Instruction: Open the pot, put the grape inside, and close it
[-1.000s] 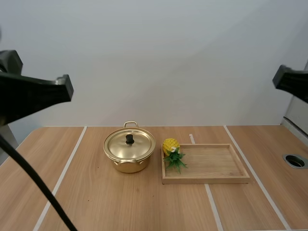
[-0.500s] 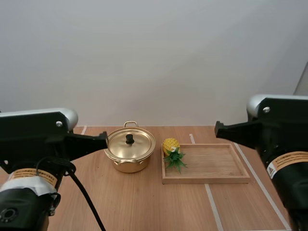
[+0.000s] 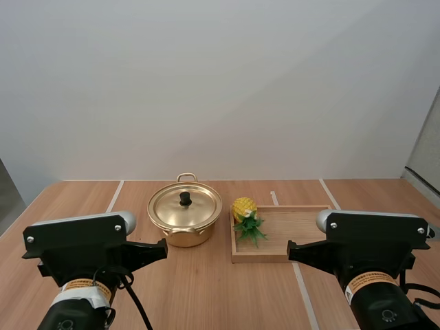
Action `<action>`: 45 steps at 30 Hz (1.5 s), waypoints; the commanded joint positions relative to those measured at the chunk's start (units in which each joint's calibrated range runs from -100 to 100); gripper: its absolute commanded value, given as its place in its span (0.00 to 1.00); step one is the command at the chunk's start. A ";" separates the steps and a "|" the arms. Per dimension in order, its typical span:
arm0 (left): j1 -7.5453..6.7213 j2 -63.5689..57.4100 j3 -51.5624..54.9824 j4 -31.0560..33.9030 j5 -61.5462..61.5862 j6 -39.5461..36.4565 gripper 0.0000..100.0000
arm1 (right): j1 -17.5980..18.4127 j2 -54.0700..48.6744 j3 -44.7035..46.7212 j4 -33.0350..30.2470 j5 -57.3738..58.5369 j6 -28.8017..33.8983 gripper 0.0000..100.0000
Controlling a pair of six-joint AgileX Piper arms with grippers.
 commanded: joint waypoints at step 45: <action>0.38 -0.27 0.21 -5.91 7.96 3.46 0.00 | -0.85 -0.37 0.26 18.41 12.01 -12.25 0.00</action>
